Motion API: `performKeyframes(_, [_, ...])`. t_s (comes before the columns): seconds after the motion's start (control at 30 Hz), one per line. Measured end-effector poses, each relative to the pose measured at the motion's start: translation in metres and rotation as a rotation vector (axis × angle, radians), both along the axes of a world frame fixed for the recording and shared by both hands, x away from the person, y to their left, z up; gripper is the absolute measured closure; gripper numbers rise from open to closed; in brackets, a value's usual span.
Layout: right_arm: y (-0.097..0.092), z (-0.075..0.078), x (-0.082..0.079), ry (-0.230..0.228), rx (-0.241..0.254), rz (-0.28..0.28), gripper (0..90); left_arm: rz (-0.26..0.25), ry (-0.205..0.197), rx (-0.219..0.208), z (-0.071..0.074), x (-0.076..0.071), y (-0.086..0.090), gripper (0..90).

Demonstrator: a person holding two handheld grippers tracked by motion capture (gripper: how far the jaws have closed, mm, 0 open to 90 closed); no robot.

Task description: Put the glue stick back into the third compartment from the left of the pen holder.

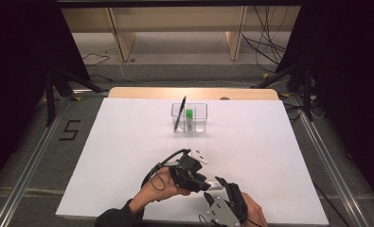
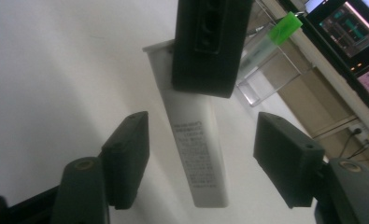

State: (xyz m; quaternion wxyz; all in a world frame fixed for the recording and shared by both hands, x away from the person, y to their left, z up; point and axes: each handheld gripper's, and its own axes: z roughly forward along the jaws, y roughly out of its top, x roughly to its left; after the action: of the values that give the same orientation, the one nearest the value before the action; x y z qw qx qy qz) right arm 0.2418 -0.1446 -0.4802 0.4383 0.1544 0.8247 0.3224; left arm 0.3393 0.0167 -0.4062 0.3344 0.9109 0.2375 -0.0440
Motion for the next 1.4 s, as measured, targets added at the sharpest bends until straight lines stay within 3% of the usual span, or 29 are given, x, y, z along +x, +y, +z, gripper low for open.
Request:
performKeyframes(0.2, [0.003,-0.002,-0.001,-0.030,-0.056,-0.005,47.0,-0.012,0.003,0.001,0.000,-0.001,-0.001,67.1])
performKeyframes(0.23, [0.001,0.000,-0.001,-0.041,-0.106,0.007,48.3,-0.013,0.004,0.000,0.000,-0.001,-0.002,67.1])
performKeyframes(0.5, [0.005,-0.004,-0.003,-0.062,-0.122,-0.005,56.8,-0.018,0.011,-0.004,0.001,-0.002,-0.001,67.1])
performKeyframes(0.53, [0.005,-0.003,-0.003,-0.071,-0.148,0.006,57.6,-0.021,0.010,-0.002,0.001,-0.001,-0.001,67.1])
performKeyframes(0.77, [0.007,-0.005,-0.005,-0.102,-0.188,0.008,64.6,-0.017,0.014,-0.005,0.000,-0.001,-0.002,67.0])
performKeyframes(0.87, [0.008,-0.007,-0.006,-0.116,-0.181,0.001,67.5,-0.018,0.016,-0.008,0.001,0.000,-0.001,67.0])
performKeyframes(1.2, [0.011,-0.011,-0.007,-0.166,-0.260,0.016,70.2,-0.029,0.026,-0.001,-0.002,0.001,0.000,66.6])
performKeyframes(1.3, [0.012,-0.011,-0.008,-0.172,-0.270,0.024,70.3,-0.035,0.024,-0.003,0.000,0.001,0.000,64.3])
performKeyframes(1.4, [0.012,-0.012,-0.009,-0.180,-0.278,0.021,70.4,-0.039,0.019,-0.008,0.003,0.001,0.002,52.4])
